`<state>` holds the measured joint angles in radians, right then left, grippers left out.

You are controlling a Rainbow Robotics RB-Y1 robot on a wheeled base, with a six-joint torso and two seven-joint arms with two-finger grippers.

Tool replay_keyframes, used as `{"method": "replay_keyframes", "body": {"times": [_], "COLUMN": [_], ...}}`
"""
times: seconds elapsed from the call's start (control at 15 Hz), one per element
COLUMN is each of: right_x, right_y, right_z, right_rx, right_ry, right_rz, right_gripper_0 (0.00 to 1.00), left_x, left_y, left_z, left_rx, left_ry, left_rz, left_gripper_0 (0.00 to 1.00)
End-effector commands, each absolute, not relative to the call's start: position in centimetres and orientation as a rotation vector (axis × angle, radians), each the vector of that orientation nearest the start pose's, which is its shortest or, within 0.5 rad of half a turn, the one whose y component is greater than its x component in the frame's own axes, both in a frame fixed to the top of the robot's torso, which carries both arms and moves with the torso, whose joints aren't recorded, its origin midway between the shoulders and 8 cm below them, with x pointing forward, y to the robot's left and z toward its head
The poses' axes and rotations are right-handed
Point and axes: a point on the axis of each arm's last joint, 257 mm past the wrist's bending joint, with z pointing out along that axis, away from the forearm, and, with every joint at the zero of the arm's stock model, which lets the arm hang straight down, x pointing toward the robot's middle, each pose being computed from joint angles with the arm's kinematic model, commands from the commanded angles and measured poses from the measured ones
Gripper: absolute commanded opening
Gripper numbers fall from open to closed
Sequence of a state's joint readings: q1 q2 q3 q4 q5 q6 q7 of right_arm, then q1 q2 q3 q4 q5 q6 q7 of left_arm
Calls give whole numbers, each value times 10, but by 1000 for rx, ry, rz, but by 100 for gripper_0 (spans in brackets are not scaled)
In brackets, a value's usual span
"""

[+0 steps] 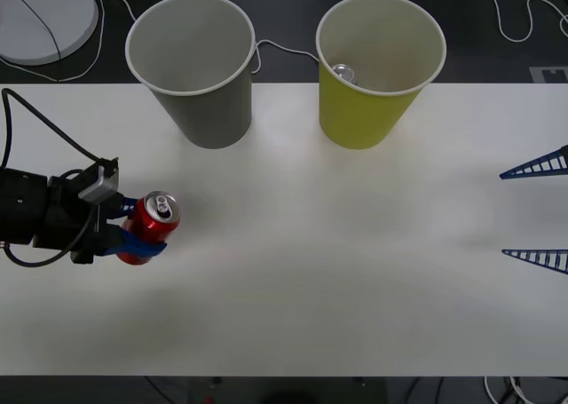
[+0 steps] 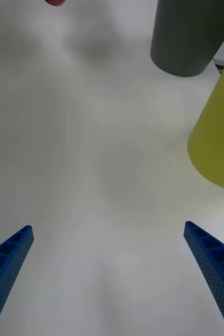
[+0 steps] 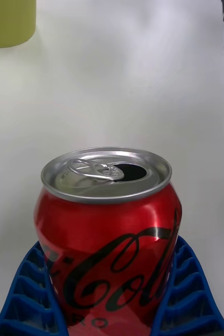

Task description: Put the can into the green bin and the plastic bottle into the gray bin

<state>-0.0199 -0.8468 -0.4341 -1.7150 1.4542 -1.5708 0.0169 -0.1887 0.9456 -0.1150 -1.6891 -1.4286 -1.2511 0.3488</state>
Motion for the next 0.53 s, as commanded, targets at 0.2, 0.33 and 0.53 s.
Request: {"method": "replay_keyframes", "body": {"times": [0.2, 0.33, 0.53], "right_x": [371, 371, 371], "right_y": [-323, -323, -323], "right_z": [-156, -156, -156], "right_rx": [-1601, -1601, -1601], "right_ry": [1541, 1541, 1541], "right_rz": [256, 256, 256], "right_gripper_0": [100, 100, 100], "left_x": [402, 399, 385], "left_y": [217, 209, 193], "left_z": [-197, -188, -176], "left_rx": [1433, 1425, 1446], "left_ry": [1903, 1933, 1964], "left_rz": [-432, -389, -321], "left_gripper_0": [0, 0, 0]}}
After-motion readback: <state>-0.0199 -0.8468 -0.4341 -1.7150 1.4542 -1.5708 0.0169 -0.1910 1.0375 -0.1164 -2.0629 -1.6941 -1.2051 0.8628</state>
